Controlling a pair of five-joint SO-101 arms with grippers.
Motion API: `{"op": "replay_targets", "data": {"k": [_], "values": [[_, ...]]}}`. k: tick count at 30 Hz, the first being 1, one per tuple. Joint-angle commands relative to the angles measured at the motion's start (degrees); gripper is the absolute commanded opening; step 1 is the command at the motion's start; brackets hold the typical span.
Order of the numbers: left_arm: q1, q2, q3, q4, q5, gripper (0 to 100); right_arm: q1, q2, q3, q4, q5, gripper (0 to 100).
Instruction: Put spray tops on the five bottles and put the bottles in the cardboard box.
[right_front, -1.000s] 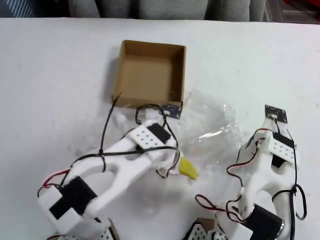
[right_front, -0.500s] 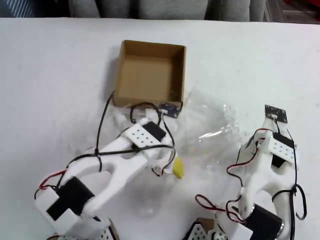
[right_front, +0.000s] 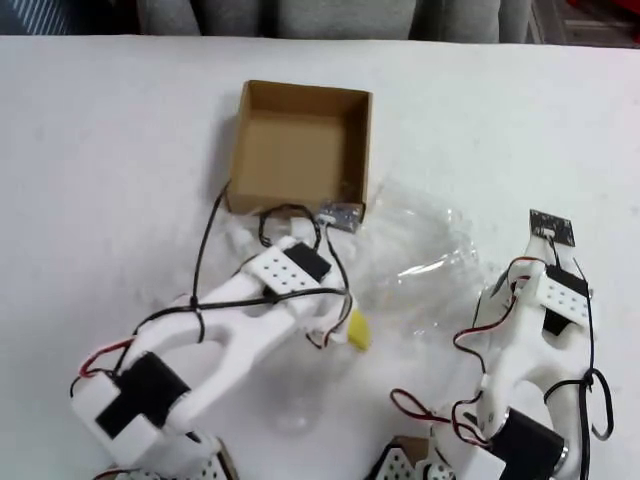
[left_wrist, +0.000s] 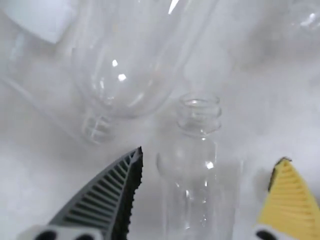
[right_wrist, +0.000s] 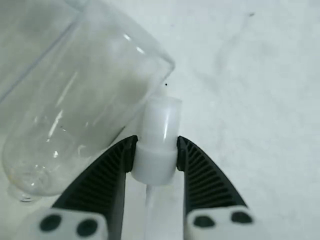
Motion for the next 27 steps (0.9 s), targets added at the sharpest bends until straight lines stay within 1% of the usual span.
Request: {"op": "replay_targets", "data": {"k": [1, 7, 9, 11, 13, 15, 17, 18, 21, 22, 27], "values": [[-0.57, 3.47, -4.66, 0.26, 1.93, 38, 0.04, -0.13, -0.44, -0.84, 0.62, 1.7], [-0.40, 5.41, -6.86, 2.20, 2.02, 38, 0.13, -0.13, -0.44, -0.84, 0.62, 1.7], [-0.40, 5.67, -6.86, 1.76, 2.02, 35, 0.04, -0.13, -0.44, -0.84, 0.62, 1.7], [-0.40, 5.85, -7.12, 1.49, 1.93, 27, 0.04, -0.13, -0.44, -0.84, 0.62, 1.7], [-0.22, 5.85, -6.86, 0.26, 1.85, 14, 0.04, -0.13, -0.44, -0.84, 0.62, 1.7], [-0.31, 5.85, -7.21, -0.53, -0.62, 0, 0.04, -0.13, -0.44, -0.84, 0.62, 1.7], [-0.13, 5.58, -6.86, -0.44, -3.16, 6, 0.04, -0.13, -0.44, -0.84, 0.62, 1.7], [-0.04, 5.58, -6.86, -0.26, -3.43, 7, 0.04, -0.13, -0.44, -0.84, 0.62, 1.7], [-0.04, 5.32, -7.03, -0.35, -3.78, 1, 0.13, -0.13, -0.44, -0.84, 0.62, 1.7], [0.04, 4.97, -7.03, -0.26, -3.78, 3, 0.13, -0.13, -0.44, -0.84, 0.62, 1.7], [0.57, -1.27, -6.42, -0.35, -3.87, 2, 0.04, -0.13, -0.62, -0.92, 0.62, 1.7]]}}
